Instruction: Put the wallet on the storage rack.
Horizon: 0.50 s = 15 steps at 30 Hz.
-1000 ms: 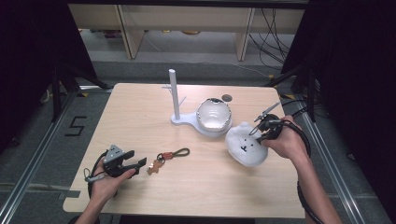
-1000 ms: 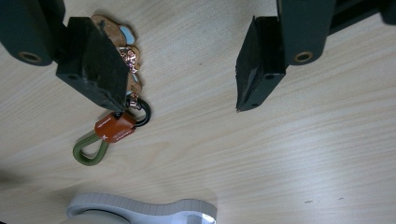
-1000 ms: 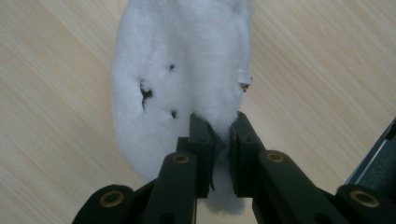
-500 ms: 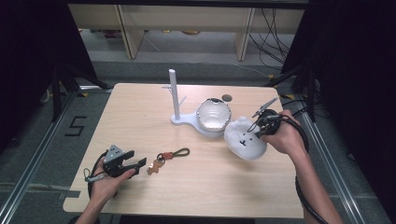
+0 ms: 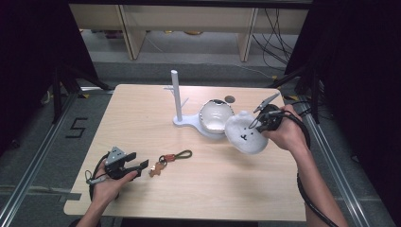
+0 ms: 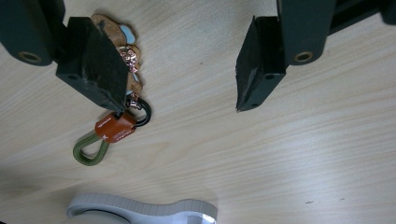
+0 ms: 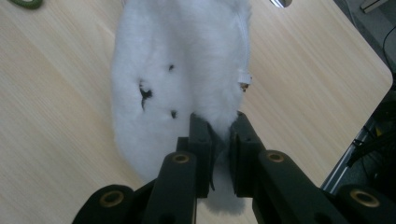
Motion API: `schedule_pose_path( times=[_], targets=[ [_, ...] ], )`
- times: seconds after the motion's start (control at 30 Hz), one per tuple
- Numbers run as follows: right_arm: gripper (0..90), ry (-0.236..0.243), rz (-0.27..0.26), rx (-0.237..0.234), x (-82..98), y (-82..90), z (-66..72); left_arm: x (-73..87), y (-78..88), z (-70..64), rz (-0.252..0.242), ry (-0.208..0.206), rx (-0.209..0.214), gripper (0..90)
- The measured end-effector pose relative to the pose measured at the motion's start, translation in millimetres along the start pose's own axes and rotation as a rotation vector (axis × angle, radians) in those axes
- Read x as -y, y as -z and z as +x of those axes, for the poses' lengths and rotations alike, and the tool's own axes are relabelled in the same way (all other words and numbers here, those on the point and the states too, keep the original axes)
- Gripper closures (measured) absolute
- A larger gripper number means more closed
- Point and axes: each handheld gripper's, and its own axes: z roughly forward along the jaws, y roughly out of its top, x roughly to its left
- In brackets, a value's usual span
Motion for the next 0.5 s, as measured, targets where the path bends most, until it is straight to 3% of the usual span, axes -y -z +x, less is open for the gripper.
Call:
schedule_pose_path(
  times=[0.37,0.4,0.5],
  targets=[
    [82.4,0.025,-0.03,0.026,-13.1,1.6,-2.6,0.1,-0.4,-0.1,-0.001,0.003,0.0,33.8],
    [82.4,0.004,-0.028,0.028,-13.7,2.3,-1.2,0.1,-0.2,0.0,0.001,0.001,0.001,33.8],
    [82.4,0.029,-0.042,0.024,-18.4,2.5,-2.9,0.1,-0.2,0.1,0.001,0.001,0.0,33.8]
  ],
)
